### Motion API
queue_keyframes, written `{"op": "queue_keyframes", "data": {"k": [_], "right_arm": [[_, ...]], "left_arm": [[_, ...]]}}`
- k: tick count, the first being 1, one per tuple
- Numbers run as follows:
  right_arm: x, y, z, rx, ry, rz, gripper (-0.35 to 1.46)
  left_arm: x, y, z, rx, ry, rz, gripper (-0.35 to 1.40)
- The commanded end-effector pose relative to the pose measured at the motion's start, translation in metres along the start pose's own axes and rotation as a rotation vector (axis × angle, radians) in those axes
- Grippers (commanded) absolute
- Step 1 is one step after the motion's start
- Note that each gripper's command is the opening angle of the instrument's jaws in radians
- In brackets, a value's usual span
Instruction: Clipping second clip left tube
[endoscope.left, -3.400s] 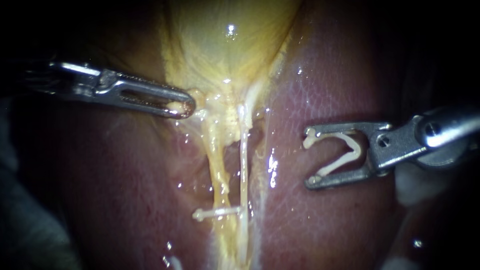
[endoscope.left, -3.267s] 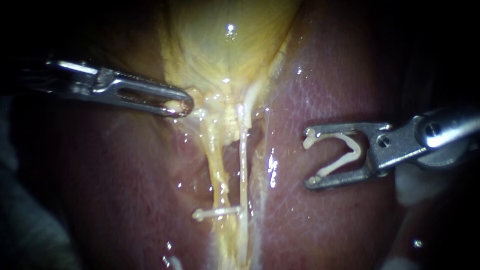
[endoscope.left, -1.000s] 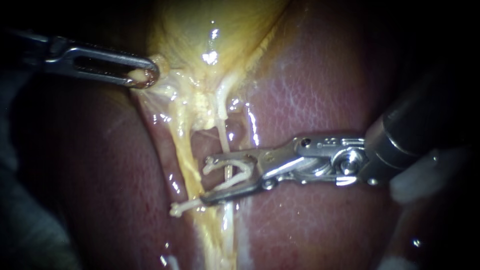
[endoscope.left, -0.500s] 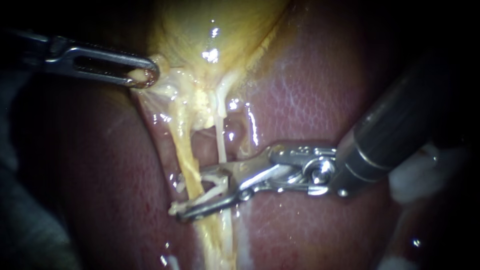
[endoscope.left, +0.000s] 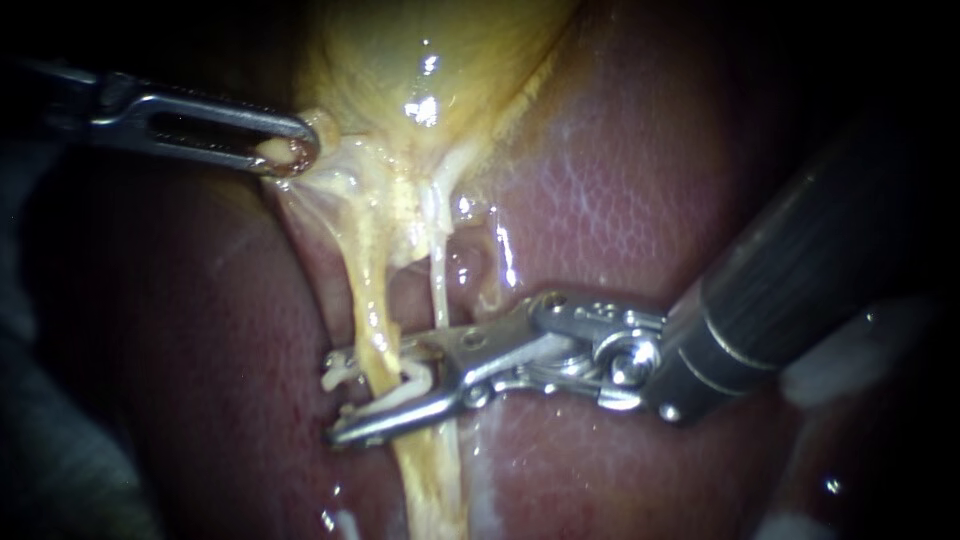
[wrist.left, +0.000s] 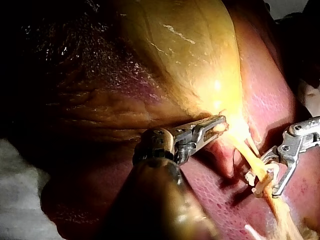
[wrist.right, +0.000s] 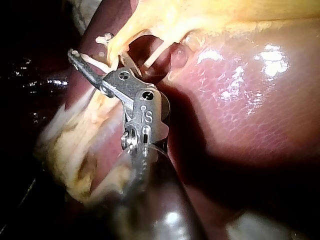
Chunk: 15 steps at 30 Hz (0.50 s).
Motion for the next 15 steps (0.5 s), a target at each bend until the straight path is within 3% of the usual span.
{"op": "queue_keyframes", "data": {"k": [1, 9, 15], "right_arm": [[0.0000, -0.0002, 0.0000, 0.004, -0.002, 0.008, 0.45], [-0.0002, -0.0009, 0.0002, 0.044, -0.022, 0.048, 0.39], [0.0001, -0.0014, -0.0003, 0.052, -0.025, 0.096, 0.11]], "left_arm": [[0.0000, 0.0000, 0.0000, 0.000, 0.000, 0.000, -0.35], [0.0000, 0.0000, 0.0000, 0.000, 0.000, 0.000, -0.35], [0.0000, 0.0000, 0.0000, 0.000, 0.000, 0.000, -0.35]]}}
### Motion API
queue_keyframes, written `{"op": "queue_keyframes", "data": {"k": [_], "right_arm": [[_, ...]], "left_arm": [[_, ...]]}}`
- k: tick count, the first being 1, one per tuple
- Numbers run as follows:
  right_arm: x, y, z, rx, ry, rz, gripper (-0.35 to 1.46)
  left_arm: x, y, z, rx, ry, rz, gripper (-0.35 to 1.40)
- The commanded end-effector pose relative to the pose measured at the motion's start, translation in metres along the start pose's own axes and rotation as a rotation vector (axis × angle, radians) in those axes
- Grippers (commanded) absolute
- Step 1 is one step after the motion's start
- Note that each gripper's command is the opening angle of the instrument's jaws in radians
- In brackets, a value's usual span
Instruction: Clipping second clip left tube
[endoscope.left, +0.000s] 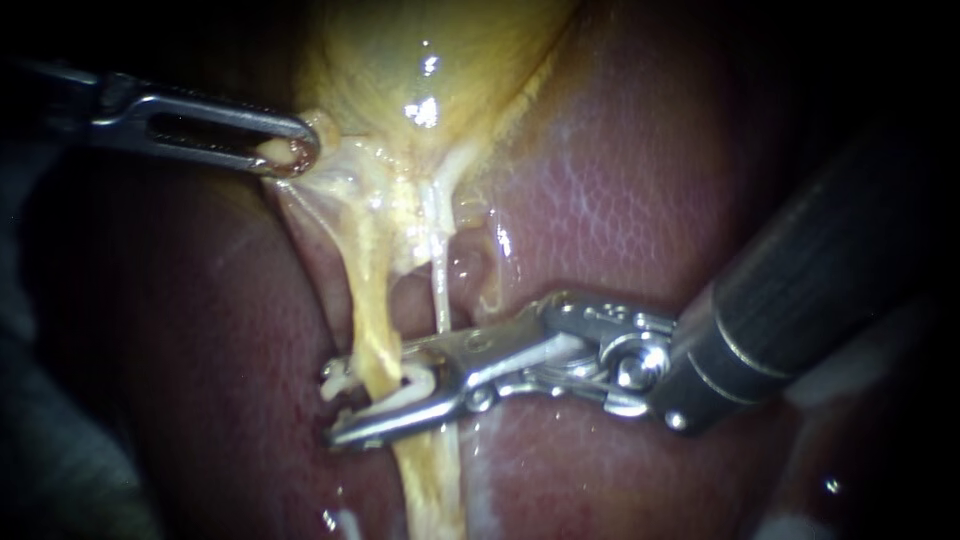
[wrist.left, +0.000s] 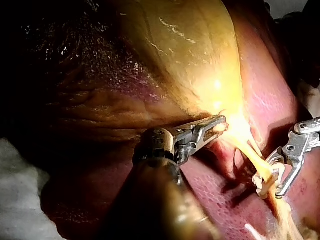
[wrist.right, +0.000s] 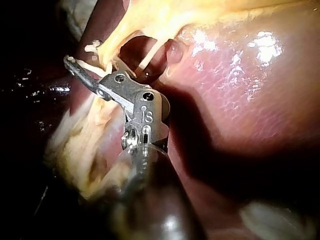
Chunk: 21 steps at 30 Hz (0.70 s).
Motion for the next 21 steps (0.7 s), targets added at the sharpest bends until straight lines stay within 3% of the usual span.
{"op": "queue_keyframes", "data": {"k": [1, 10, 21], "right_arm": [[0.0001, -0.0001, -0.0001, 0.000, 0.000, 0.005, 0.05], [0.0001, -0.0004, -0.0003, 0.001, 0.000, 0.053, -0.35], [0.0000, -0.0006, -0.0006, 0.000, 0.001, 0.070, -0.35]], "left_arm": [[0.0000, 0.0000, 0.0000, 0.000, 0.000, 0.000, -0.35], [0.0000, 0.0000, 0.0000, 0.000, 0.000, 0.000, -0.35], [0.0000, 0.0000, 0.0000, 0.000, 0.000, 0.000, -0.35]]}}
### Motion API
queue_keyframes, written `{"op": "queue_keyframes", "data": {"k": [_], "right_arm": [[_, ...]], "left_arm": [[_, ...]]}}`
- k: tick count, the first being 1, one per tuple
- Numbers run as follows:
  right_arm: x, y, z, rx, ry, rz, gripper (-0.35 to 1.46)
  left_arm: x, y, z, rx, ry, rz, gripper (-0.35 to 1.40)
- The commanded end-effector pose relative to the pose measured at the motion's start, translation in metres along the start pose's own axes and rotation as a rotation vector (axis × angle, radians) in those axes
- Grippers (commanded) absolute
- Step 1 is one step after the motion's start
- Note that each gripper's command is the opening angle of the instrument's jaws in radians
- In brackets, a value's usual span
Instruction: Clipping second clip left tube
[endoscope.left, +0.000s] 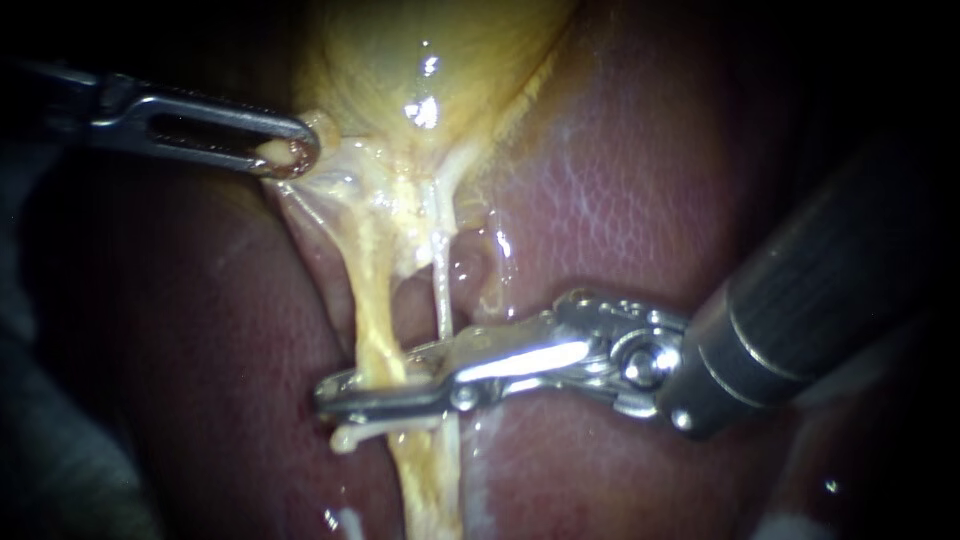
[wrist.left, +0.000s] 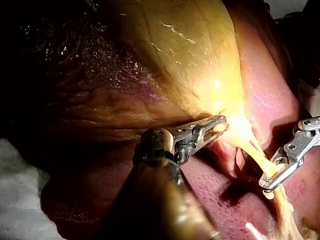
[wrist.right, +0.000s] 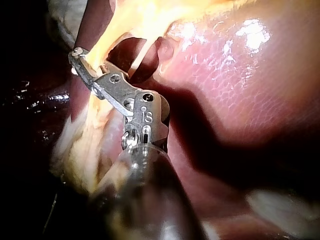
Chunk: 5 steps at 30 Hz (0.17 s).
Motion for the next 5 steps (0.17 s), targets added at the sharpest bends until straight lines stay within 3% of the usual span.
{"op": "queue_keyframes", "data": {"k": [1, 5], "right_arm": [[0.0000, 0.0000, 0.0000, 0.000, 0.000, -0.001, -0.35], [-0.0002, 0.0002, 0.0001, -0.001, -0.001, -0.002, -0.34]], "left_arm": [[0.0000, 0.0000, 0.0000, 0.000, 0.000, 0.000, -0.35], [0.0000, 0.0000, 0.0000, 0.000, 0.000, 0.000, -0.35]]}}
